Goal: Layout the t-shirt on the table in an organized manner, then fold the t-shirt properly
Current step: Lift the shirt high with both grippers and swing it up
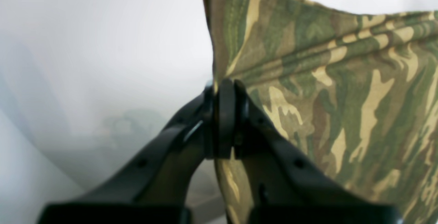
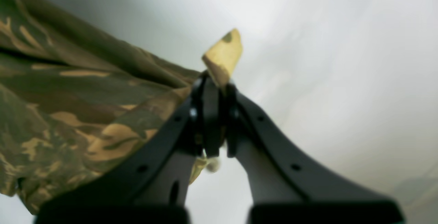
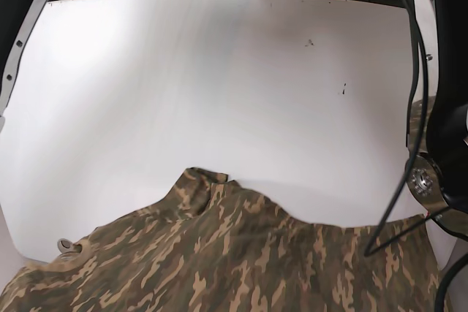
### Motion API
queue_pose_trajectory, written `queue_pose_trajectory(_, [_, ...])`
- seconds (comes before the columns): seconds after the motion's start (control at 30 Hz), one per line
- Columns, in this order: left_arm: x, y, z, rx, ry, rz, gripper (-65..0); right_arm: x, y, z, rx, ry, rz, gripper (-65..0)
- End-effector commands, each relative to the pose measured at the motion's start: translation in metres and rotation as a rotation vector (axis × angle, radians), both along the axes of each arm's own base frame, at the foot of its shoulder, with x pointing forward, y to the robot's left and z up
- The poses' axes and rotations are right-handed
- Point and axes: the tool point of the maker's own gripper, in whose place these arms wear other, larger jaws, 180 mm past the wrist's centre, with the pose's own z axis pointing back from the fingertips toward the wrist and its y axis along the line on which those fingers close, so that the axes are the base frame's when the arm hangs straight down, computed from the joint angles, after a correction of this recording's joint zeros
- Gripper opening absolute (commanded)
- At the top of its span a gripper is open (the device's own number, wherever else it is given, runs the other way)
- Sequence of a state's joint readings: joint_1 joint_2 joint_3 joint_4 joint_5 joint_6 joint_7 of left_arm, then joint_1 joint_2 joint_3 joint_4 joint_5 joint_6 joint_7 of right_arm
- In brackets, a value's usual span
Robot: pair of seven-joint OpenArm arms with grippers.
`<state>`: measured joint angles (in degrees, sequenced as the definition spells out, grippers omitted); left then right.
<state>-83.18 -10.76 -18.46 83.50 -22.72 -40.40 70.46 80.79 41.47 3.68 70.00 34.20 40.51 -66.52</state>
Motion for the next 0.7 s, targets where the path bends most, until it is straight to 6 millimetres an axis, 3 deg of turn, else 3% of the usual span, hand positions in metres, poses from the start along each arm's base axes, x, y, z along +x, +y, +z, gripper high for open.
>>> queue_pose_trajectory(0.0, [-0.008,0.005,0.031,-0.023,-0.052,-0.001,-65.0,-0.011,-0.007,0.028,-0.024,-0.053,-0.036,-65.0])
queue_pose_trajectory(0.13, [-0.001,0.003,0.035,-0.041,-0.034,-0.029,-65.0,-0.016,-0.007,0.041,-0.041,-0.073,-0.04,-65.0])
queue_pose_trajectory(0.37, [-0.002,0.0,0.042,-0.052,-0.078,-0.05,-65.0,-0.017,-0.008,0.041,-0.042,-0.073,-0.044,-65.0])
queue_pose_trajectory(0.67, [0.003,0.0,0.032,-0.053,-0.053,-0.049,-65.0,-0.021,-0.018,0.039,-0.044,-0.065,-0.066,-65.0])
